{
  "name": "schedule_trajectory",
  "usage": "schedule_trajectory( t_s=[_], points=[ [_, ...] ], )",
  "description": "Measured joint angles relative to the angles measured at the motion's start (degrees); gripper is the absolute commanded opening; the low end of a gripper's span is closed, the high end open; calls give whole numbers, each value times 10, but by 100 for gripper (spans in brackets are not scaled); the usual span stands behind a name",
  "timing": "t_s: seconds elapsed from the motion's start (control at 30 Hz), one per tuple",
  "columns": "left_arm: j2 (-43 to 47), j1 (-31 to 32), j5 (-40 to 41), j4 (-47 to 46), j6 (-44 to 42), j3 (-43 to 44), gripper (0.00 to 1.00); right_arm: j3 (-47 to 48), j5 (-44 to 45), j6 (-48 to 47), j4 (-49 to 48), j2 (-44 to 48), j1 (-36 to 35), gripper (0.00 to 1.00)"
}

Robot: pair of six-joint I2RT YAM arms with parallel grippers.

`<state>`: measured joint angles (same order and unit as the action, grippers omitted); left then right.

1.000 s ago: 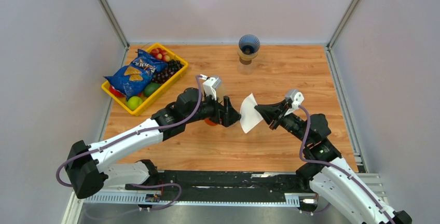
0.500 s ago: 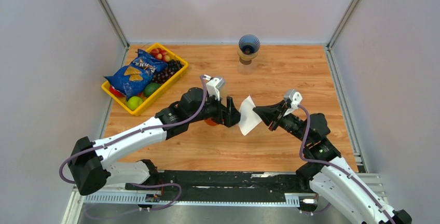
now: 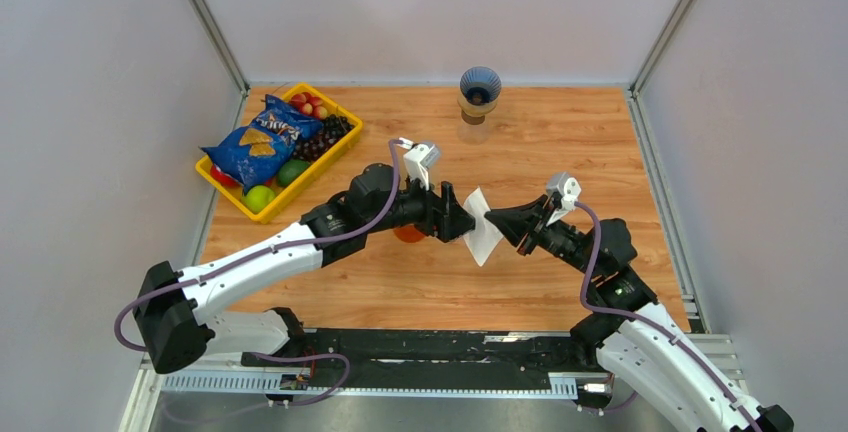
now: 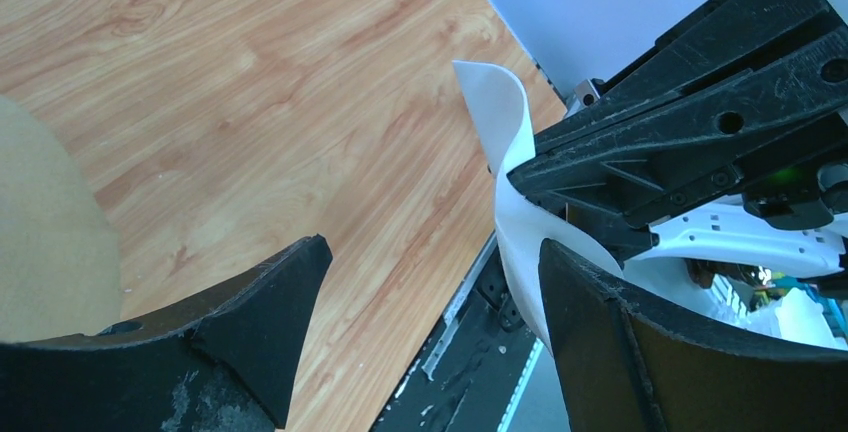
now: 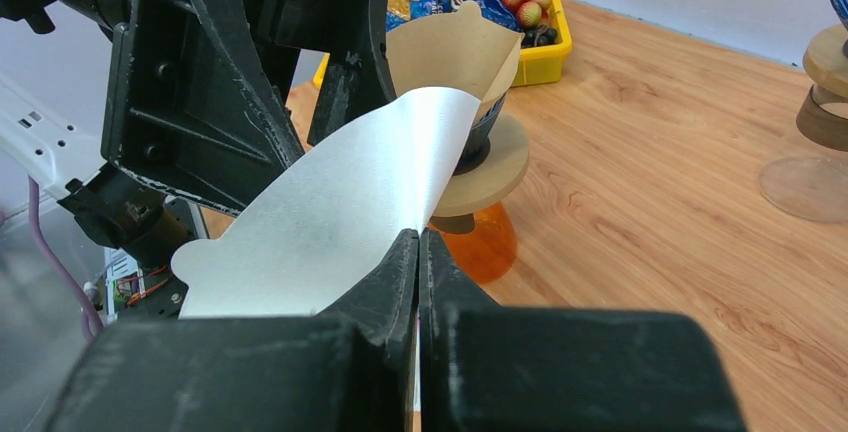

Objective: Place the coffee filter in the dripper

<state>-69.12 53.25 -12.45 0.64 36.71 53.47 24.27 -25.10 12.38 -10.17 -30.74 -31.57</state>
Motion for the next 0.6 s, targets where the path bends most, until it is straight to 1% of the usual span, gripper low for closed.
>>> schedule_trajectory(
  t_s=[0.1, 0.33, 0.6],
  points=[
    [0, 2, 7, 7, 0, 3, 86, 0, -1, 0, 0, 1, 0, 0],
    [0, 10, 14, 18, -2, 3, 76, 0, -8, 2, 1, 5, 0, 0],
    [0, 37, 59, 47, -10, 5, 65, 1, -13, 3, 6, 21, 0, 0]
  ],
)
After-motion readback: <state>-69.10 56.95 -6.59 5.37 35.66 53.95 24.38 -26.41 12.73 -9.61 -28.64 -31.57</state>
